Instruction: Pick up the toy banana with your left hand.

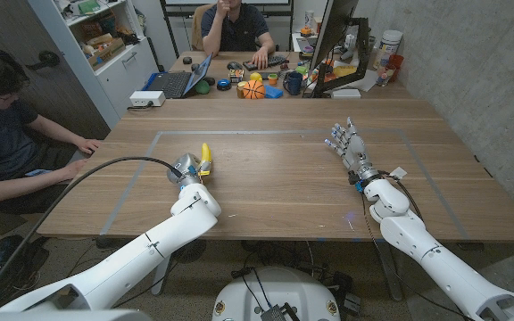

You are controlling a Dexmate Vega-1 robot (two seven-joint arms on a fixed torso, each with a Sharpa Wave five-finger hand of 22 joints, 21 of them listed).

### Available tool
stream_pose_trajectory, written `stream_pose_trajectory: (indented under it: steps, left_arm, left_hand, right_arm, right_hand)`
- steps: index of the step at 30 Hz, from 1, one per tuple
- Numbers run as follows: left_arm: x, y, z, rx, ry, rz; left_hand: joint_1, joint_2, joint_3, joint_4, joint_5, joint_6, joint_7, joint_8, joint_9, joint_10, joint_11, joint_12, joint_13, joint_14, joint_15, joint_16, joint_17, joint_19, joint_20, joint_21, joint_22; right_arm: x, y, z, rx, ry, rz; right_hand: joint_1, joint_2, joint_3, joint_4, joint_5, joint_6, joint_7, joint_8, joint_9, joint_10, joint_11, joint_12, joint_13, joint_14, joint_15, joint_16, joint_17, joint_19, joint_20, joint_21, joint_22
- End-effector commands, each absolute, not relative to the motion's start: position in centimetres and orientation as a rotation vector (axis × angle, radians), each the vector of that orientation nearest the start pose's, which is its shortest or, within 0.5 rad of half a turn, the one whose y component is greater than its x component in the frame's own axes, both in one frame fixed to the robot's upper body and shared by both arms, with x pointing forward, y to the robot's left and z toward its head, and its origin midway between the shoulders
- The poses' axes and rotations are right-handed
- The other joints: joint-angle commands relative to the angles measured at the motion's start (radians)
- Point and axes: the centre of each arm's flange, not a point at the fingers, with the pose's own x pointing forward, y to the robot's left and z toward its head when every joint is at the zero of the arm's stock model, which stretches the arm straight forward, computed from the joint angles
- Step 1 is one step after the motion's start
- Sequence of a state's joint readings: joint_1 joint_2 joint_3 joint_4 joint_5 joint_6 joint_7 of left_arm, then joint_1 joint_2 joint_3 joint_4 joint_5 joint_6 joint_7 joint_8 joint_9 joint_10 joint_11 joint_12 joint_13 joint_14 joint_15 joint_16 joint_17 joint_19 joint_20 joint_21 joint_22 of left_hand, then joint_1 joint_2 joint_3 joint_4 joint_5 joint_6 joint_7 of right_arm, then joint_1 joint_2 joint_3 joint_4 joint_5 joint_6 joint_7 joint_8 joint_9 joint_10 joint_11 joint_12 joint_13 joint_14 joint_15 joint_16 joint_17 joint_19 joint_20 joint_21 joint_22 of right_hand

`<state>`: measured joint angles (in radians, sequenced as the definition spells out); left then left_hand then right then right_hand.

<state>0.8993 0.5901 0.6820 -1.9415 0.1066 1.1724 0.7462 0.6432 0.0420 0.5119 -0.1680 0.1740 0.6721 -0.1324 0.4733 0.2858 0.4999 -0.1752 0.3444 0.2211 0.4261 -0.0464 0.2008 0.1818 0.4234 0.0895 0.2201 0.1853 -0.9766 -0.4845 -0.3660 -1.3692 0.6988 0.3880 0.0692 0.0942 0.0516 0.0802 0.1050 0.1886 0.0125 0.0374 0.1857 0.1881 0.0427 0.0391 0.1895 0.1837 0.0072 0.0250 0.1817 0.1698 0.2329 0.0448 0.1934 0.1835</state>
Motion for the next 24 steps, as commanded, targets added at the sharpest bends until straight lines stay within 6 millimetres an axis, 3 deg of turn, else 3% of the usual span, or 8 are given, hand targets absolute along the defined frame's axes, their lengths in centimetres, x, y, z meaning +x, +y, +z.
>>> stream_pose_trajectory:
  steps: [1, 24]
  left_arm:
    - [55.8, 24.1, -6.5, 0.979, -0.130, 0.677]
    - [53.9, 24.4, -1.2, 0.951, -0.316, 0.732]
  left_hand:
    - [0.005, 0.002, 0.007, 0.003, 0.004, 0.099, -0.091, 0.042, 0.004, 0.004, 0.000, 0.004, 0.002, 0.011, -0.077, -0.003, 0.002, 0.010, -0.001, 0.001, 0.002]
    - [0.006, 0.000, 0.006, 0.009, 0.002, 0.092, -0.091, 0.034, -0.002, -0.008, 0.000, -0.007, 0.002, 0.005, -0.073, -0.007, 0.005, 0.008, 0.001, -0.001, 0.002]
  right_arm:
    - [62.2, -26.5, -8.0, 0.142, -0.611, 0.275]
    - [62.6, -25.5, -8.1, 0.137, -0.601, 0.275]
  right_hand:
    - [0.004, -0.002, -0.005, 0.003, 0.005, -0.009, 0.002, 0.005, 0.002, -0.005, 0.009, 0.006, 0.005, 0.001, 0.003, 0.007, 0.004, 0.003, 0.006, 0.007, 0.002]
    - [0.004, -0.001, -0.007, 0.003, 0.005, -0.008, 0.002, 0.006, 0.002, -0.005, 0.008, 0.006, 0.005, 0.002, 0.004, 0.007, 0.004, 0.003, 0.007, 0.007, 0.002]
